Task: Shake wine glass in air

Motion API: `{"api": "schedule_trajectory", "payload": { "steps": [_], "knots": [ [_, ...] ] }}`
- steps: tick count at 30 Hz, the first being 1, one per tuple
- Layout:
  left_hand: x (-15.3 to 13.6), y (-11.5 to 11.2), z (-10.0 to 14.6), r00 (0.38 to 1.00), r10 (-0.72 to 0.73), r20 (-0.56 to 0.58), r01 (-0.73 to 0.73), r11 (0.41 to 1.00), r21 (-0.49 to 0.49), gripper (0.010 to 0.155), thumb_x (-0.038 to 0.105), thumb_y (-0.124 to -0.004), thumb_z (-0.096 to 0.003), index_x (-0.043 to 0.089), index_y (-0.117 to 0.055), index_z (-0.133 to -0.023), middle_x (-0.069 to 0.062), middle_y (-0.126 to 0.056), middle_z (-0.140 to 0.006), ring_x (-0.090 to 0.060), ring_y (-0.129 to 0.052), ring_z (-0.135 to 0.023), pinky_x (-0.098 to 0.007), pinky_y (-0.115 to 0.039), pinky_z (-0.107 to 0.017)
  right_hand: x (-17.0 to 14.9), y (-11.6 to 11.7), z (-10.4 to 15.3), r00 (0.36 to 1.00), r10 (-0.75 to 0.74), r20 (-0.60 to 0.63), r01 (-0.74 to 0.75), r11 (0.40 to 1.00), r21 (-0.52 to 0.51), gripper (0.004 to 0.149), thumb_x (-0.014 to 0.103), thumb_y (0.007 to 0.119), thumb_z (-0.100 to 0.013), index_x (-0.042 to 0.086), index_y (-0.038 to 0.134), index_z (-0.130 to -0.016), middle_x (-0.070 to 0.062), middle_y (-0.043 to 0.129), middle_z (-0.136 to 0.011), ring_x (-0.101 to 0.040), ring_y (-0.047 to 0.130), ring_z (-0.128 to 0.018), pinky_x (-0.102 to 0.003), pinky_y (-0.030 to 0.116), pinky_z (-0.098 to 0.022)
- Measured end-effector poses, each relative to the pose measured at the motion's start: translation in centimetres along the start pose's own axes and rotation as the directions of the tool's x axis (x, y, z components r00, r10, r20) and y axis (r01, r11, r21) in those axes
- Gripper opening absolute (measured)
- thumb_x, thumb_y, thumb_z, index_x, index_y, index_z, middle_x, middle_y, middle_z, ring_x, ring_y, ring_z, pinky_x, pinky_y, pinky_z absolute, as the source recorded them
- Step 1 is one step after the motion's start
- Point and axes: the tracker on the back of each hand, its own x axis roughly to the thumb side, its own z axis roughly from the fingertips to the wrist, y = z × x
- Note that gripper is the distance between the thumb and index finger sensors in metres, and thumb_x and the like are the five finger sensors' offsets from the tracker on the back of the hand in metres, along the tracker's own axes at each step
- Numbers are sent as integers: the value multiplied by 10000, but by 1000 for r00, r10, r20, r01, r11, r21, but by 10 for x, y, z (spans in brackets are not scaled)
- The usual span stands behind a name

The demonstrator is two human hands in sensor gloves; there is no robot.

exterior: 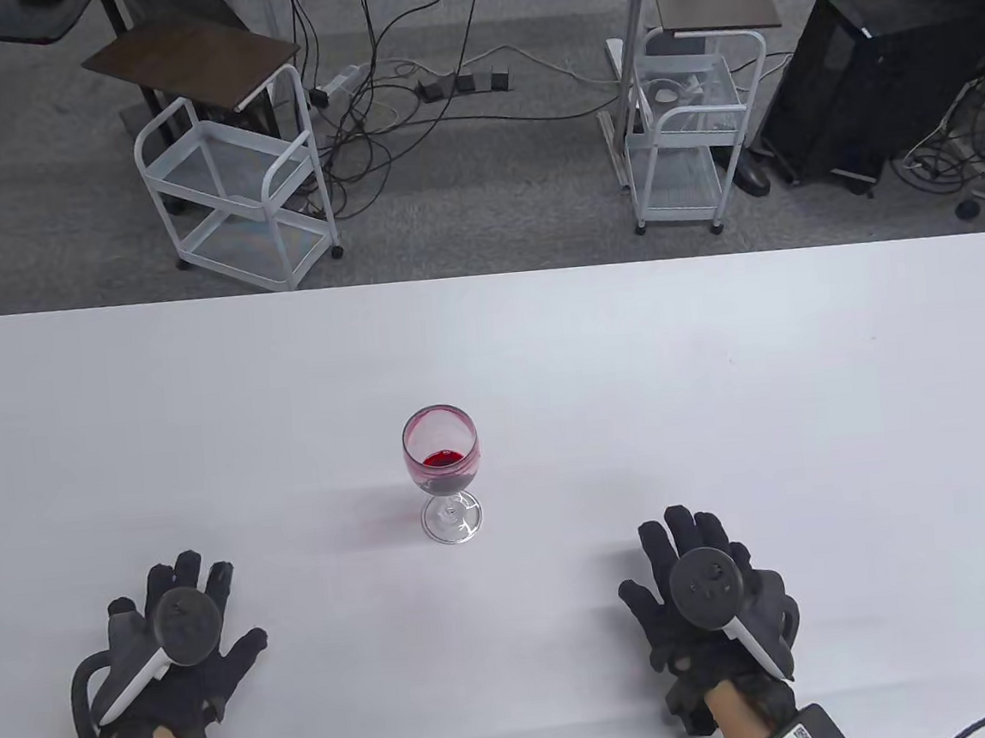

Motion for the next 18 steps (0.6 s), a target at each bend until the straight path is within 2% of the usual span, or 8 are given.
{"api": "schedule_trajectory", "payload": {
  "steps": [5, 7, 10, 13, 18],
  "knots": [
    [0, 0, 0, 1000, -1, -4, 1, 1000, -1, 867, 739, -637, -467, 422, -190, -1138, 95, 34, -1207, -250, 3, -1179, -578, 9, -743, 2, 4, -1, 999, -21, 28, 20, 999, 26, 710, 578, 743, -411, 294, 530, -1025, 5, 376, -1170, -362, 296, -1073, -631, 307, -746],
    [1, 1, 1, 1000, 0, -1, 0, 1000, 3, 869, 739, -637, -466, 422, -188, -1139, 94, 34, -1208, -250, 2, -1179, -579, 9, -743, 4, 7, -4, 992, -96, 78, 92, 994, 59, 708, 573, 753, -412, 273, 549, -1021, -18, 421, -1161, -387, 403, -1049, -636, 363, -735],
    [1, 1, 0, 1000, -1, 1, 1, 1000, -1, 867, 739, -637, -467, 424, -187, -1138, 95, 36, -1207, -250, 4, -1179, -578, 10, -743, 16, 11, -13, 966, -233, 114, 219, 968, 121, 712, 563, 778, -422, 230, 570, -1016, -81, 523, -1130, -412, 711, -919, -616, 575, -672],
    [1, 1, 1, 1000, 2, 4, -2, 1000, 0, 869, 740, -636, -466, 424, -185, -1138, 95, 37, -1207, -249, 5, -1179, -579, 10, -743, 43, 19, -32, 925, -358, 124, 332, 924, 193, 728, 554, 803, -426, 210, 554, -1017, -111, 580, -1101, -360, 888, -758, -555, 713, -589],
    [1, 2, 2, 1000, 15, 15, -15, 1000, 4, 868, 738, -638, -466, 423, -188, -1138, 94, 34, -1208, -250, 2, -1179, -578, 9, -743, 99, 43, -72, 866, -495, 68, 460, 843, 278, 772, 535, 841, -414, 210, 497, -1024, -108, 554, -1104, -314, 950, -651, -520, 764, -530]
  ]
}}
